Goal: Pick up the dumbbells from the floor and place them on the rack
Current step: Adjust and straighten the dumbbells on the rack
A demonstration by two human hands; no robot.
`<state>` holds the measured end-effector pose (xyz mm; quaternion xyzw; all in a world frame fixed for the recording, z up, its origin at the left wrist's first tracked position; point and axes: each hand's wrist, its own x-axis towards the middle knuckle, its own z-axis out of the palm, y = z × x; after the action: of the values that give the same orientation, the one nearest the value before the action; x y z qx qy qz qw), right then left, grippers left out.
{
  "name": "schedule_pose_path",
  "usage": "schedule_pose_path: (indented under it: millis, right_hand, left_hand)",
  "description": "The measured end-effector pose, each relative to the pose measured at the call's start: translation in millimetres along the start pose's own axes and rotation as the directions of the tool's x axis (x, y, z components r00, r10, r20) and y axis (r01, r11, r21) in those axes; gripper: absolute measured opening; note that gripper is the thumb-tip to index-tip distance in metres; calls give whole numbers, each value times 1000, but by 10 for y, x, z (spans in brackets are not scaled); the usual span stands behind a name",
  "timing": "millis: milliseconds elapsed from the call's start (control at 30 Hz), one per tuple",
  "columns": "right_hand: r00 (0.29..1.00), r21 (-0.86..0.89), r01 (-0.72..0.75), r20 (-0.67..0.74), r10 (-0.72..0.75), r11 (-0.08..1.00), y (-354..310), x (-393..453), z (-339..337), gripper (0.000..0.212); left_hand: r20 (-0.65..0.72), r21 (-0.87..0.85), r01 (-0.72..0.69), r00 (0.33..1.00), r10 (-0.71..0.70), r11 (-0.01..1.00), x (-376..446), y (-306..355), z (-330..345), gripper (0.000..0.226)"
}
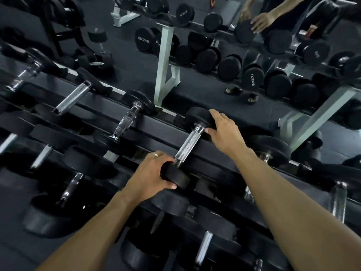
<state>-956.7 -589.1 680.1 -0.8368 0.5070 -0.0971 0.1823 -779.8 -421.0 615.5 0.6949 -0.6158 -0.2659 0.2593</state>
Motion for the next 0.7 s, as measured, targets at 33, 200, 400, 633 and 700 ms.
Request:
schedule_pose_path:
  millis: [33, 200, 400, 633, 700]
  right_hand:
    - [1000, 8, -5, -4, 5, 1000, -11, 14, 1, 61]
    - [999, -53, 40, 7, -39, 998, -100, 133, 5, 55]
    - [997, -115, 63, 41, -58, 991, -149, 217, -50, 57]
    - [997, -112, 70, 46, -65, 991, -129, 212, -46, 58]
    - [997, -113, 73, 45, -68, 991, -118, 203, -44, 59]
  left_hand:
    - [-2, -10, 4, 1000, -4, 1000, 2, -2, -10, 61]
    - [-18, -84, 54, 998, -56, 995, 12, 25, -12, 59]
    - [-54, -122, 87, 994, -94, 989, 2, 56, 53, 58]
    - [-16, -99, 109, 994, -111, 989, -4, 73, 36, 58]
    - [-15, -86, 110, 994, -112, 990, -12, 74, 34, 59]
